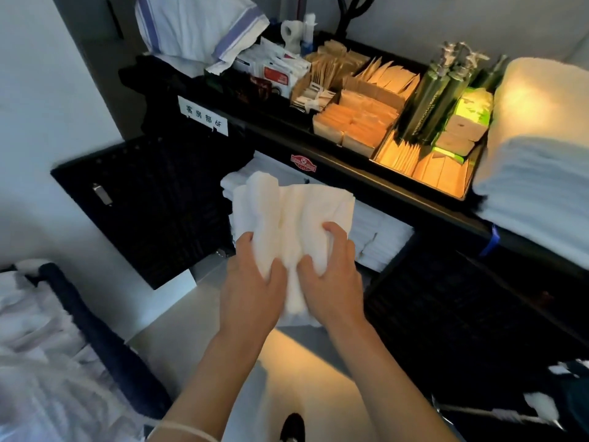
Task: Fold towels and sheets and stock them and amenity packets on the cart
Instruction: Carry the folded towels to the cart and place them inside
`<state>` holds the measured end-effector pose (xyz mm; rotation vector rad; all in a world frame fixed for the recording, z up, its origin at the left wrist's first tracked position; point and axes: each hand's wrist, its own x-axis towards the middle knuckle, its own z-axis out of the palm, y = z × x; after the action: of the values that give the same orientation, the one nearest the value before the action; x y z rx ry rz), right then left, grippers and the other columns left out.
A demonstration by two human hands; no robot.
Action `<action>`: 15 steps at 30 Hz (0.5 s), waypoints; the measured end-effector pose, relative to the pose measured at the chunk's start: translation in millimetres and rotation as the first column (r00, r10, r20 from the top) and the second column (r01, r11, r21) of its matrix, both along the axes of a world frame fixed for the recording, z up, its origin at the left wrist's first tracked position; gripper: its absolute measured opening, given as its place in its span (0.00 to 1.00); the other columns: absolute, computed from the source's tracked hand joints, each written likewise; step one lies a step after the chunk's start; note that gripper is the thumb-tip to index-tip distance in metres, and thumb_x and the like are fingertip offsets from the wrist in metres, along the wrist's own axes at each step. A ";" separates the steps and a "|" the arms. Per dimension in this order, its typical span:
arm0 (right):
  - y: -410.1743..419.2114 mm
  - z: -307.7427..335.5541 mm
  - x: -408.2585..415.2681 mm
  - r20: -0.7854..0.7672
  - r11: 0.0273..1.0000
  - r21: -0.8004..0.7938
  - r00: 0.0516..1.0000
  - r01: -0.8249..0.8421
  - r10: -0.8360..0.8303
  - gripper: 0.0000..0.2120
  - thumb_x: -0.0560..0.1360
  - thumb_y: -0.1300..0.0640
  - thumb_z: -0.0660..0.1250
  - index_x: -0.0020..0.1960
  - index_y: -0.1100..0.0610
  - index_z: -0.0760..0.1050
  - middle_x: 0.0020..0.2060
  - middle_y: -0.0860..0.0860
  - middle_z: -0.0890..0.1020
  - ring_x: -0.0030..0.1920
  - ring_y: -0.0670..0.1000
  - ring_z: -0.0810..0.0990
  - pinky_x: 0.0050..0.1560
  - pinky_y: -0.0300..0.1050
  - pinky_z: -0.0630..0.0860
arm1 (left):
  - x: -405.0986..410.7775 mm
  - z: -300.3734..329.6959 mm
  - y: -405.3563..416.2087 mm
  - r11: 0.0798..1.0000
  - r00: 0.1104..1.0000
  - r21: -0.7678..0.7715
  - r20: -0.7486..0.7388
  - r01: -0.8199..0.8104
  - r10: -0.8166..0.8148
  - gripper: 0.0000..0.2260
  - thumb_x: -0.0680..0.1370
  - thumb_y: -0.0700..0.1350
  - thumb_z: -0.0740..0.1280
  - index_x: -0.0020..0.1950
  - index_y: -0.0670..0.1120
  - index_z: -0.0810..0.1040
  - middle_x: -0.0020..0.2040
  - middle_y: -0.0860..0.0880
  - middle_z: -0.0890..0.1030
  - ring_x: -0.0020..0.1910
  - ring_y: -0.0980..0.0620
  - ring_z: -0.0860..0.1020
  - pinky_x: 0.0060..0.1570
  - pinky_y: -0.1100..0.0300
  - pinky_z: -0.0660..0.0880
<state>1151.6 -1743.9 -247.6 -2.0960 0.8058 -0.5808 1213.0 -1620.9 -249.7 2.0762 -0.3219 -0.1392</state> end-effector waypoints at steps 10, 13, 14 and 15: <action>-22.0 -39.5 80.2 -0.077 0.977 0.110 0.978 -0.183 0.192 0.27 0.73 0.40 0.60 0.70 0.31 0.57 0.63 0.39 0.68 0.50 0.50 0.75 0.47 0.51 0.73 | 60.0 -28.7 -13.2 0.980 0.980 0.091 -0.068 -0.180 0.186 0.22 0.79 0.56 0.64 0.71 0.58 0.62 0.58 0.49 0.78 0.50 0.50 0.80 0.49 0.45 0.80; -22.9 -54.4 108.0 -0.093 0.967 0.143 0.970 -0.211 0.226 0.27 0.73 0.41 0.61 0.70 0.31 0.58 0.65 0.39 0.68 0.50 0.48 0.75 0.47 0.51 0.74 | 84.7 -46.6 -12.8 0.975 0.978 0.102 -0.060 -0.195 0.202 0.22 0.79 0.56 0.64 0.71 0.58 0.61 0.59 0.49 0.77 0.49 0.50 0.80 0.47 0.46 0.81; -23.8 -59.6 117.3 -0.098 0.964 0.156 0.968 -0.216 0.232 0.27 0.73 0.42 0.62 0.70 0.31 0.58 0.66 0.39 0.67 0.50 0.48 0.75 0.47 0.50 0.74 | 94.7 -54.3 -12.2 0.975 0.977 0.107 -0.066 -0.195 0.203 0.22 0.79 0.56 0.64 0.71 0.58 0.61 0.59 0.49 0.76 0.48 0.50 0.79 0.46 0.47 0.80; -24.8 -65.2 126.3 -0.102 0.961 0.168 0.966 -0.218 0.237 0.27 0.74 0.42 0.62 0.70 0.31 0.58 0.67 0.38 0.67 0.50 0.47 0.75 0.46 0.49 0.74 | 105.6 -62.8 -11.6 0.975 0.977 0.112 -0.075 -0.192 0.201 0.22 0.79 0.56 0.64 0.71 0.58 0.61 0.58 0.49 0.76 0.48 0.50 0.79 0.45 0.48 0.79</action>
<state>1277.8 -1768.7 -312.9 -2.0574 0.6419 -0.2598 1318.6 -1632.5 -312.6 2.1855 -0.0562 -0.1272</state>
